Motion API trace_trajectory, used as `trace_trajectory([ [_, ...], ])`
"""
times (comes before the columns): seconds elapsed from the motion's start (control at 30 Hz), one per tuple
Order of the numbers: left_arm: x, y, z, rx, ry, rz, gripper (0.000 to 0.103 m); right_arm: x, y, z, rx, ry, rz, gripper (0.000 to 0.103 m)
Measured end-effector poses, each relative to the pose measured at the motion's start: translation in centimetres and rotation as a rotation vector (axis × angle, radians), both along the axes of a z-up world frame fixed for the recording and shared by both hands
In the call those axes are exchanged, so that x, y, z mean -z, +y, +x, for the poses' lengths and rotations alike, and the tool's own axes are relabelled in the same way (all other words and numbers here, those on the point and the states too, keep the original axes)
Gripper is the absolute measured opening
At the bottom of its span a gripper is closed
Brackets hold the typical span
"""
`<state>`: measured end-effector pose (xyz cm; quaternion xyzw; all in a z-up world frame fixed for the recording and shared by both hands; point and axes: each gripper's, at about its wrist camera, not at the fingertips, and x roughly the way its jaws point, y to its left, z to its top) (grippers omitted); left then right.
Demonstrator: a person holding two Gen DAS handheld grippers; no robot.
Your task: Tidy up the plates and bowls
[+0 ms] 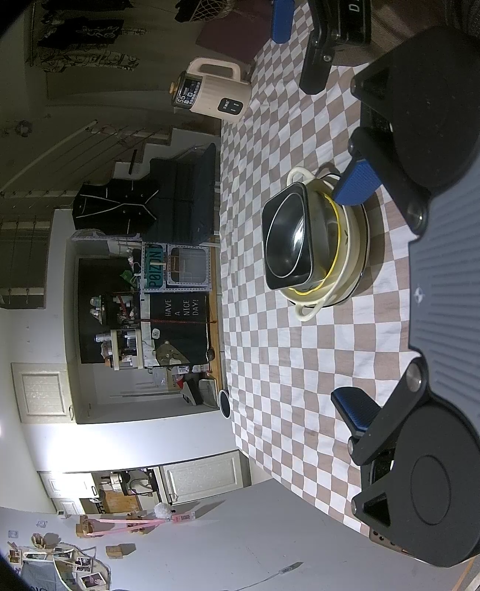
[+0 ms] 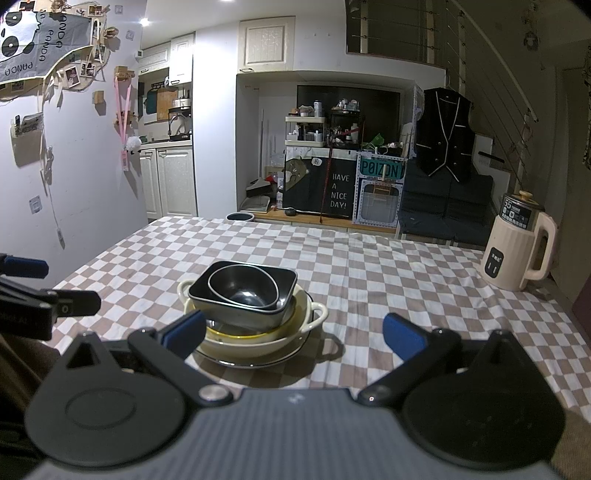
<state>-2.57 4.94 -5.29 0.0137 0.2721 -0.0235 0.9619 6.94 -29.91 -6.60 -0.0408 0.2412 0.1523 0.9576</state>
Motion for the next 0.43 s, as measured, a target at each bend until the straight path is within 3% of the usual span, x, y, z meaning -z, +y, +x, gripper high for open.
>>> trace_trajectory([
  [0.43, -0.09, -0.02, 0.0, -0.001, -0.003, 0.003, 0.103, 0.02, -0.03, -0.01, -0.001, 0.0, 0.0, 0.103],
])
